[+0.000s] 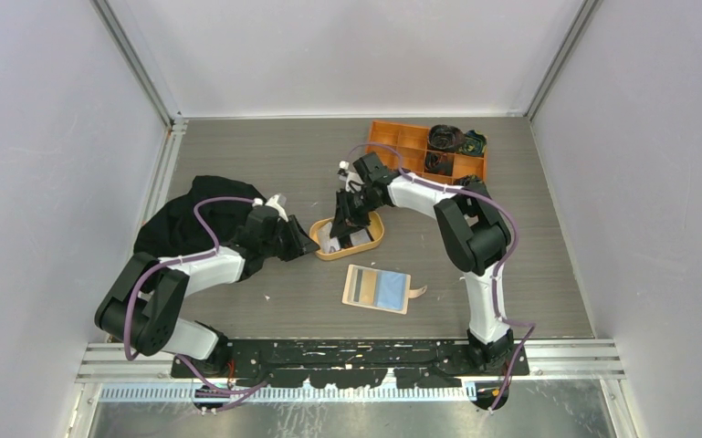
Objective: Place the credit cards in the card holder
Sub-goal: Pick up the credit card from the storage box.
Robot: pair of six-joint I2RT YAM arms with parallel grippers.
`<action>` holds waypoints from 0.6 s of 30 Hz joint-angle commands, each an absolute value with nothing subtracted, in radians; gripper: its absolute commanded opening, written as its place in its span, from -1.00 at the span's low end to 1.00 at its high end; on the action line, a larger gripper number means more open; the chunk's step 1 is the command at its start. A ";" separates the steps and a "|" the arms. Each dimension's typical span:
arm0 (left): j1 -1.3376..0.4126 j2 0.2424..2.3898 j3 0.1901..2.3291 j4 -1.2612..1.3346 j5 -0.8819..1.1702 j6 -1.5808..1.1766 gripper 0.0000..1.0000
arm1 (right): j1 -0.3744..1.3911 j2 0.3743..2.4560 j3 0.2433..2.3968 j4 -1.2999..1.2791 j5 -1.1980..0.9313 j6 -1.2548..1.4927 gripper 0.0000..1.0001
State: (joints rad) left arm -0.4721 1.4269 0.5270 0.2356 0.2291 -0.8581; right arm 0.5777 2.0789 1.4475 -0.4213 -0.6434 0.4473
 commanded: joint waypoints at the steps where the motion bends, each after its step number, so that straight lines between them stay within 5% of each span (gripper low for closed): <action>1: -0.476 1.426 0.565 0.291 0.267 -0.864 -0.50 | 0.572 2.079 1.451 -0.401 -0.714 0.464 -0.50; 18: -0.477 1.452 0.571 0.346 0.309 -0.898 -0.51 | 0.581 2.125 1.524 -0.444 -0.755 0.466 -0.40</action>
State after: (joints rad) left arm -0.4721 1.4490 0.5381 0.2565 0.2672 -0.8814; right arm 0.5697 2.1376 1.4757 -0.4313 -0.7376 0.4702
